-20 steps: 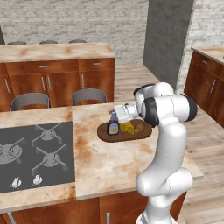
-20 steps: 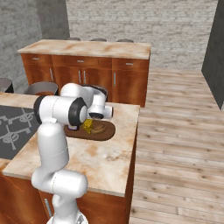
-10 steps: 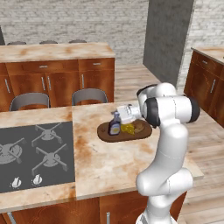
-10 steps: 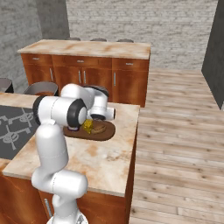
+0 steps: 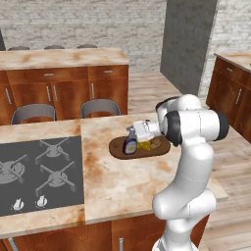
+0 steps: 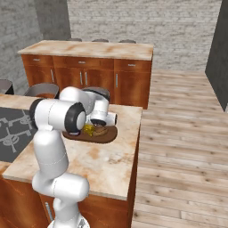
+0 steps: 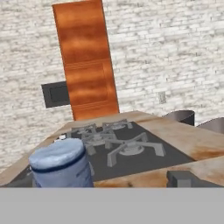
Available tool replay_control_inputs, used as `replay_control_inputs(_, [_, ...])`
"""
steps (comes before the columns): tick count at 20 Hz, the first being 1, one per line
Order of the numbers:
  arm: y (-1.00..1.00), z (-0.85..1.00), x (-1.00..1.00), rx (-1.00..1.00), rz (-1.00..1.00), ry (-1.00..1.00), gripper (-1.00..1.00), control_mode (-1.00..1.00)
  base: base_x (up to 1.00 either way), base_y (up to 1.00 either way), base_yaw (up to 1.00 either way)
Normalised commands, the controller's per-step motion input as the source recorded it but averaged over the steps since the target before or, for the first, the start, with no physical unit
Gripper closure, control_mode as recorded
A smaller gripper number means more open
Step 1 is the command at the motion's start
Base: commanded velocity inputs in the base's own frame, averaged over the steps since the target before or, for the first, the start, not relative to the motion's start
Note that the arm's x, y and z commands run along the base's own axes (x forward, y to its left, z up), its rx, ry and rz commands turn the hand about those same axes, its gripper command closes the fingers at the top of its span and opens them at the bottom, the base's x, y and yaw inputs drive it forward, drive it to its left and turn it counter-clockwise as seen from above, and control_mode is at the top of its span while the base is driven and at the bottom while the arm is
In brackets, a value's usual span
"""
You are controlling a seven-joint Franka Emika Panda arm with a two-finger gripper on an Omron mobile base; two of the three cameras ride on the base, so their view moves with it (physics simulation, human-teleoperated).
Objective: Retrieve the reheated potato from the microwave, then place the potato, cheese, and condiment on the cutting board.
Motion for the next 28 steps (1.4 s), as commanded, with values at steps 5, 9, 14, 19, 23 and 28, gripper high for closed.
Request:
replay_control_inputs(5, [0.18,0.01,0.17,0.00,-0.03,0.00,-1.00,-1.00,0.00,0.00,0.00])
replay_control_inputs(9, [0.07,0.05,0.27,0.00,0.00,0.00,-1.00,-1.00,0.00,0.00,0.00])
replay_control_inputs(14, [-0.07,-0.07,0.23,0.00,0.00,0.04,-1.00,-1.00,0.00,0.00,0.00])
replay_control_inputs(19, [-0.06,-0.15,0.02,0.00,0.00,0.00,-1.00,-1.00,0.00,0.00,0.00])
replay_control_inputs(23, [-0.02,-0.14,-0.10,0.00,-0.01,0.00,-1.00,-1.00,0.00,0.00,0.00])
replay_control_inputs(28, [0.05,-0.20,-0.18,0.00,-0.07,0.01,-1.00,-1.00,0.00,0.00,0.00])
